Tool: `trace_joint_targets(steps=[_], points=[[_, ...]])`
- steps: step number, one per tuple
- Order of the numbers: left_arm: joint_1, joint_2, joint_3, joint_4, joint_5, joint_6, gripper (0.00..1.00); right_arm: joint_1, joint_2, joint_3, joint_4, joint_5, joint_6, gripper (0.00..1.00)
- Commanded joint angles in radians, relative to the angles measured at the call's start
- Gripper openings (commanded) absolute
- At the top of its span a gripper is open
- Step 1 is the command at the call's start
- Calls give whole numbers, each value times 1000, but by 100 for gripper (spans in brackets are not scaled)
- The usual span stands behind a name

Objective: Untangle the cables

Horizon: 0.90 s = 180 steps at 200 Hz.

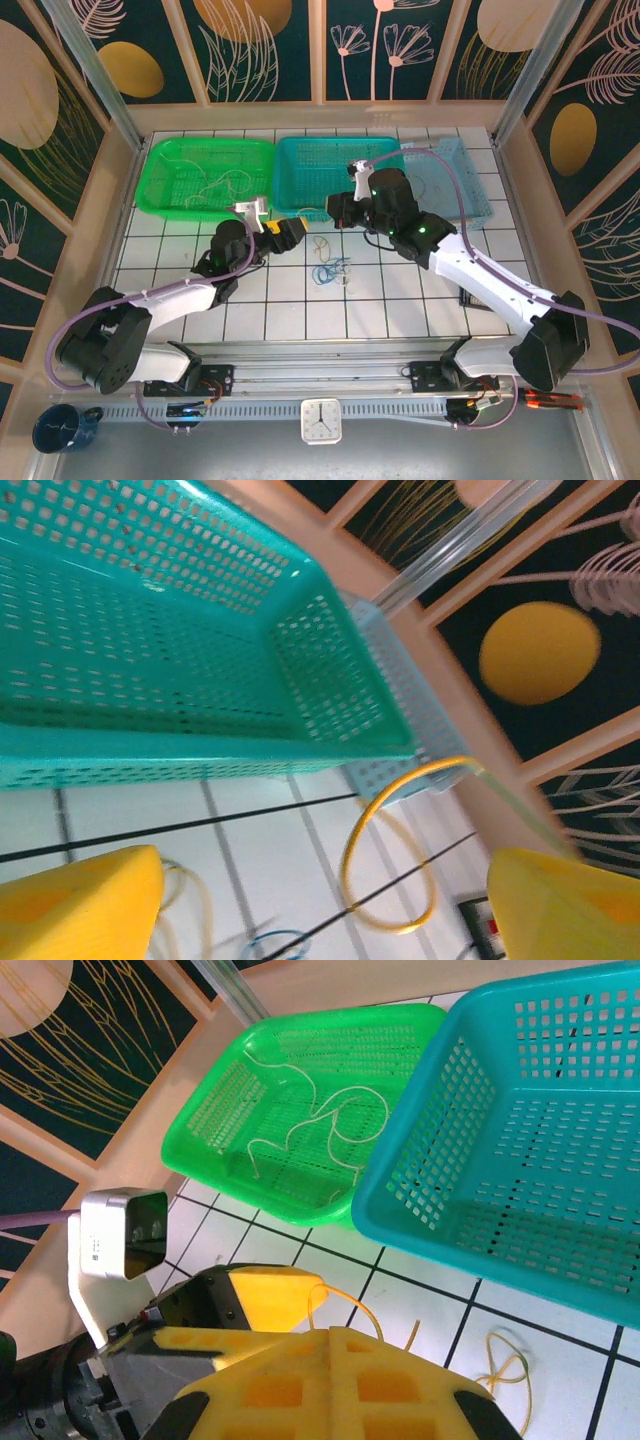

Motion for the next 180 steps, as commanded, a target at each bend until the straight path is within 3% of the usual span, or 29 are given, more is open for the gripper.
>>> trace_joint_targets(steps=[1,48,130,180], points=[[-4,16,7,105,59,-120,81,10,-28,20,42,-1,22,0],[-5,65,13,144,87,-178,72,16,-27,17,72,-14,41,0],[-7,108,38,160,87,-189,69,50,-22,27,91,-23,60,0],[-6,119,40,166,89,-188,56,65,-17,32,98,-19,62,0]])
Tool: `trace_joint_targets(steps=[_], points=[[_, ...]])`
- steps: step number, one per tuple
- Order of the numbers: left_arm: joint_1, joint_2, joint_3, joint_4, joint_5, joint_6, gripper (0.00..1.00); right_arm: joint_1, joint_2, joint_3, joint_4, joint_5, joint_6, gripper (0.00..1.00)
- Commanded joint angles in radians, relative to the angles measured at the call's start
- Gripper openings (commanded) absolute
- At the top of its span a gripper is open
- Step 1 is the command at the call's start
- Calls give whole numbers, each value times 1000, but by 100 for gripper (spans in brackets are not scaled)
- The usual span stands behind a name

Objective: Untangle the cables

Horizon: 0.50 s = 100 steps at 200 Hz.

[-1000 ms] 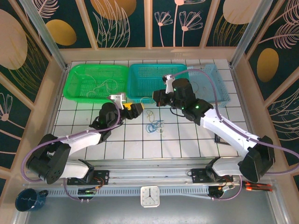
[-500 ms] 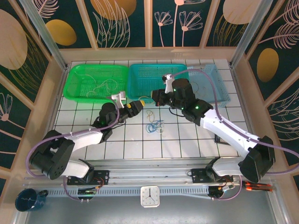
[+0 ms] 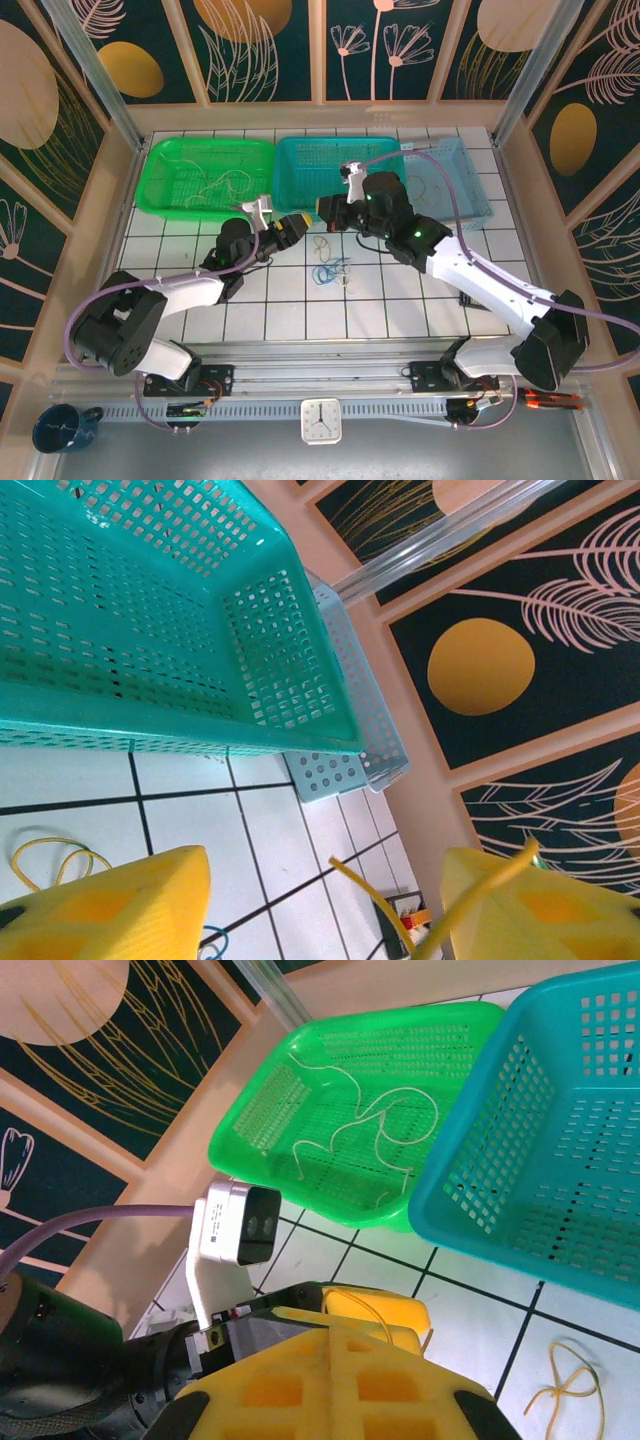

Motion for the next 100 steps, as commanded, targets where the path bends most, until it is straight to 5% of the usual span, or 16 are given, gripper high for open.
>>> trace_joint_targets(steps=[1,40,90,100], points=[[-4,11,19,52,13,-2,56,9,-18,32,46,-11,14,0],[-4,2,11,51,12,3,38,-23,-29,18,50,25,9,0],[-4,-21,-15,41,10,21,1,-189,-51,-23,103,-11,54,0],[-4,-25,-21,40,14,27,0,-220,-50,-39,118,-13,68,0]])
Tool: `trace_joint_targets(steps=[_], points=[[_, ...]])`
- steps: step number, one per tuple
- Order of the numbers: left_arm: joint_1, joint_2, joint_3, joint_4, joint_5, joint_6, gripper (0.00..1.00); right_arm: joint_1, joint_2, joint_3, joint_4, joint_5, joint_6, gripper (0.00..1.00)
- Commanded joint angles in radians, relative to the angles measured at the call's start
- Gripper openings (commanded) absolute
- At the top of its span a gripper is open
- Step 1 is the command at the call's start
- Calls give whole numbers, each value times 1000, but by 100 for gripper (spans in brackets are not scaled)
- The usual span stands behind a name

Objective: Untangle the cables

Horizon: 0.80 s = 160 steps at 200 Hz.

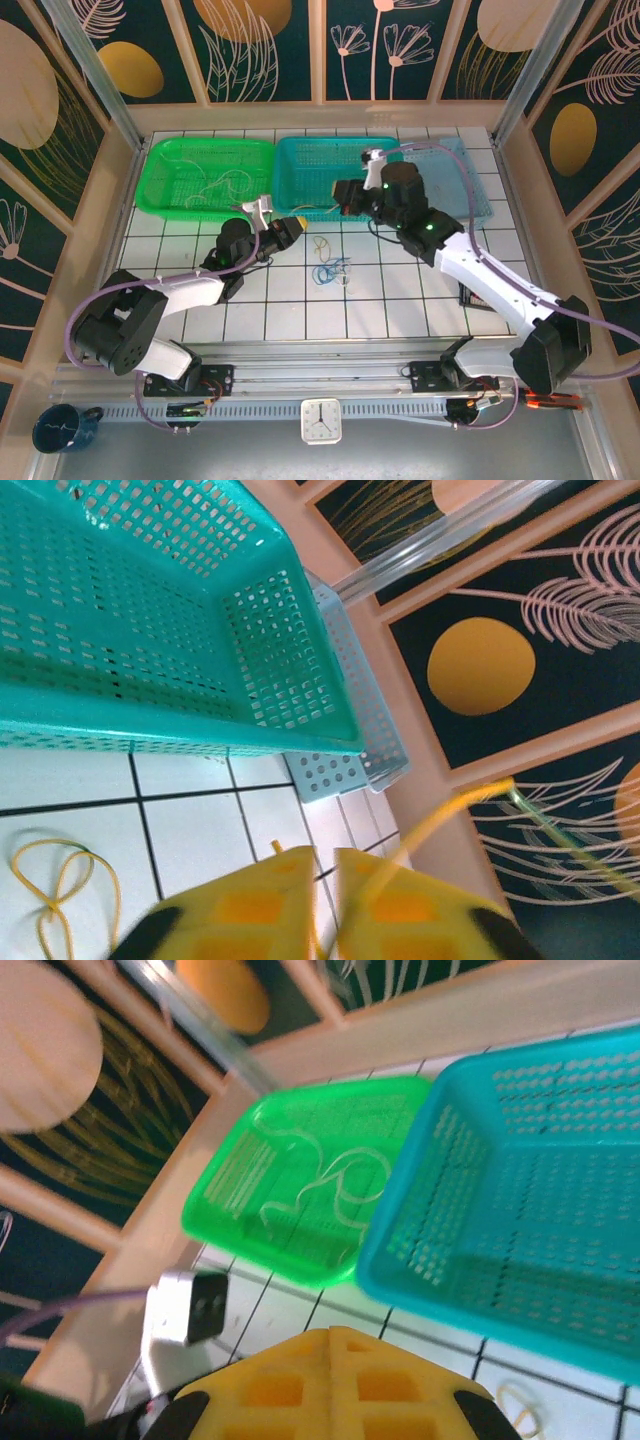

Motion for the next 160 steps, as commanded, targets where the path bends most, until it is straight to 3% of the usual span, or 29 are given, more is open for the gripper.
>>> trace_joint_targets(steps=[1,45,107,137,160], points=[[-4,-28,-17,35,15,23,0,-72,-28,-32,72,-12,43,0],[-4,-42,-28,39,52,37,0,-233,-22,-76,123,-37,97,0],[-4,-48,8,4,82,64,0,-222,3,-81,154,-155,60,0],[-4,-66,51,-78,85,105,0,-194,-11,-158,184,-239,-6,30],[-4,-74,90,-156,93,158,0,-162,-23,-222,213,-294,-49,44]])
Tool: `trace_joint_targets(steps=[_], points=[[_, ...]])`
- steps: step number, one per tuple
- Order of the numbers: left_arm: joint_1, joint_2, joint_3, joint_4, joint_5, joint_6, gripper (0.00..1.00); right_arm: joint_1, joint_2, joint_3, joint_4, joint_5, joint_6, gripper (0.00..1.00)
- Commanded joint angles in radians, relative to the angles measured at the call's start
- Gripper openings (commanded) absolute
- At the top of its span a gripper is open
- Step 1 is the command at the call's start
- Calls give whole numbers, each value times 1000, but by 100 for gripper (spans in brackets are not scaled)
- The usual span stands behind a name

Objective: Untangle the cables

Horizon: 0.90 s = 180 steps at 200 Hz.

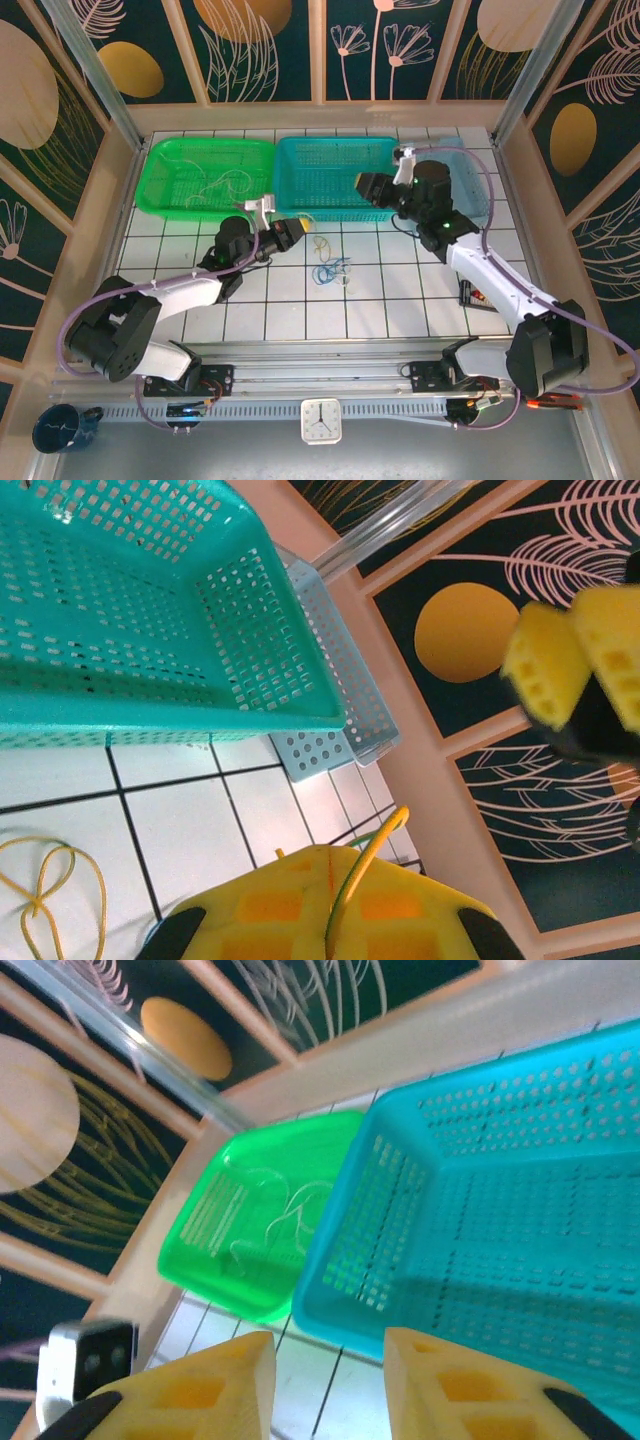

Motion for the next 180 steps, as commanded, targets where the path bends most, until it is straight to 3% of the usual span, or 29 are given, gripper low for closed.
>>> trace_joint_targets(steps=[1,44,133,145,171,180], points=[[-1,-30,57,-76,30,78,0,31,-17,-66,54,-104,-67,44],[-2,-28,117,-148,79,137,0,109,5,-134,80,-161,-152,53],[-2,-34,166,-186,103,153,0,225,163,-126,149,-176,-162,54],[-2,-38,166,-187,101,152,0,226,173,-129,157,-173,-158,46],[-2,-51,159,-192,93,158,0,209,168,-125,106,-123,-174,0],[-2,-54,156,-193,92,161,0,188,156,-126,87,-102,-176,0]])
